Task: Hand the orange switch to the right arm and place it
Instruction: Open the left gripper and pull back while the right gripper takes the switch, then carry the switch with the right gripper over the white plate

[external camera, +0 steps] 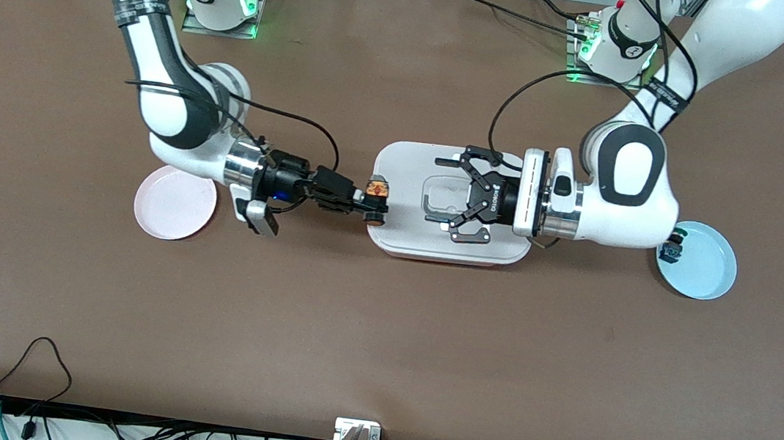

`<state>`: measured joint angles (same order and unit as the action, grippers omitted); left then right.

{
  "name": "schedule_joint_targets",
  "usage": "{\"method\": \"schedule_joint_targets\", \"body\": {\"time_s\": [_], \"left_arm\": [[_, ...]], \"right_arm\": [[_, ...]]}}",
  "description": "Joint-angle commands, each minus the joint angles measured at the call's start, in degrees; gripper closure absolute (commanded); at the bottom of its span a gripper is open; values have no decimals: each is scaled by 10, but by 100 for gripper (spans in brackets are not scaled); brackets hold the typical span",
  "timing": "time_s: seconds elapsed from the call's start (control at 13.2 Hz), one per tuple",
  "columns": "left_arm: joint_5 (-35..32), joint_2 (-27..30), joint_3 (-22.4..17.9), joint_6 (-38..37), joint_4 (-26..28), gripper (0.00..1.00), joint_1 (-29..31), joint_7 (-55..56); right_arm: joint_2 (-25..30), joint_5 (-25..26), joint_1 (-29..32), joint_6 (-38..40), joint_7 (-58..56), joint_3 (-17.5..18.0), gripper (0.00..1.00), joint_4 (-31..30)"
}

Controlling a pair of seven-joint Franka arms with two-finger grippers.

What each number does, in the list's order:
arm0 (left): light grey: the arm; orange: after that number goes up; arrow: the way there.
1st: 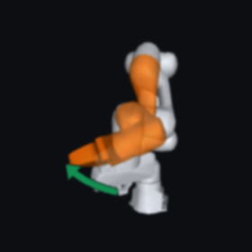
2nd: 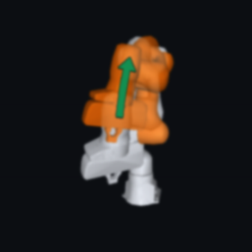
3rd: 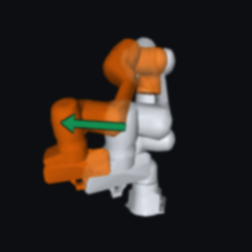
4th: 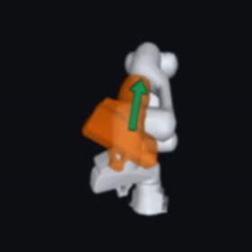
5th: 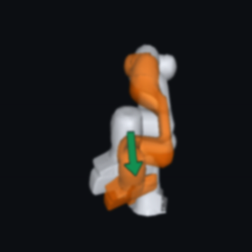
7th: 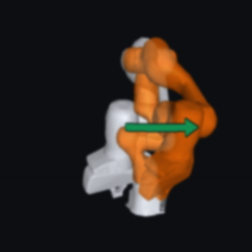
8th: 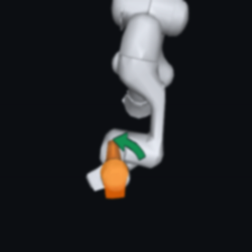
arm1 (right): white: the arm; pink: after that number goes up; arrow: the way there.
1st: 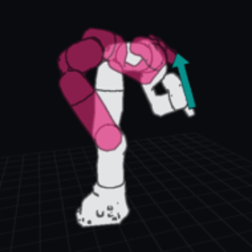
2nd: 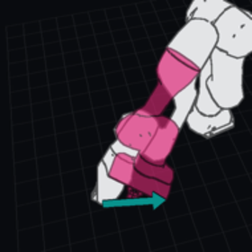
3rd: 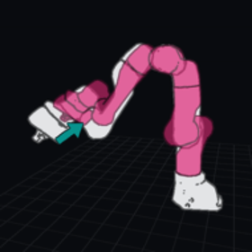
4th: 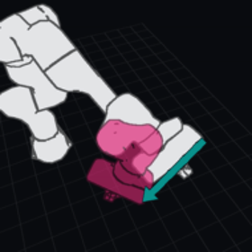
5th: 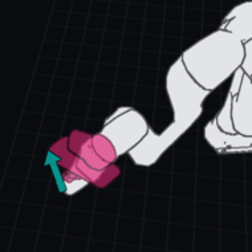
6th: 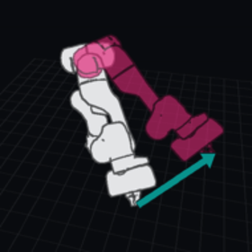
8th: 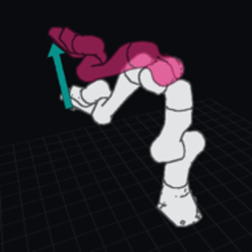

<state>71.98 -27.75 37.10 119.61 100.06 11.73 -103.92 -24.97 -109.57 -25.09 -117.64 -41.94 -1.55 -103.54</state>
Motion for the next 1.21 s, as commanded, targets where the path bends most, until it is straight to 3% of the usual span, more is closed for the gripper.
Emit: {"method": "schedule_joint_targets", "body": {"time_s": [0.0, 0.15, 0.45, 0.83, 0.98, 1.06, 1.13], "left_arm": [[-74, 13, 3, -17, -12, 0, 7, 115], [-159, 23, 4, -44, -18, 0, 9, 229], [-382, 28, 2, -164, -92, 0, 10, 457], [-584, 34, -10, -378, -209, 0, 23, 701], [-640, 78, -38, -399, -206, 0, 17, 790], [-659, 107, -77, -406, -203, 0, -4, 818], [-679, 131, -141, -406, -190, 0, -53, 841]], "right_arm": [[0, 68, 49, 47, 34, 7, 100, 11], [7, 129, 82, 86, 60, 6, 100, 11], [14, 300, 144, 131, 125, 6, 100, 45], [53, 613, 159, 127, 198, -6, 100, 73], [67, 751, 155, 100, 248, -4, 100, 75], [67, 792, 153, 98, 280, -4, 100, 76], [67, 838, 144, 87, 304, -4, 100, 75]]}}
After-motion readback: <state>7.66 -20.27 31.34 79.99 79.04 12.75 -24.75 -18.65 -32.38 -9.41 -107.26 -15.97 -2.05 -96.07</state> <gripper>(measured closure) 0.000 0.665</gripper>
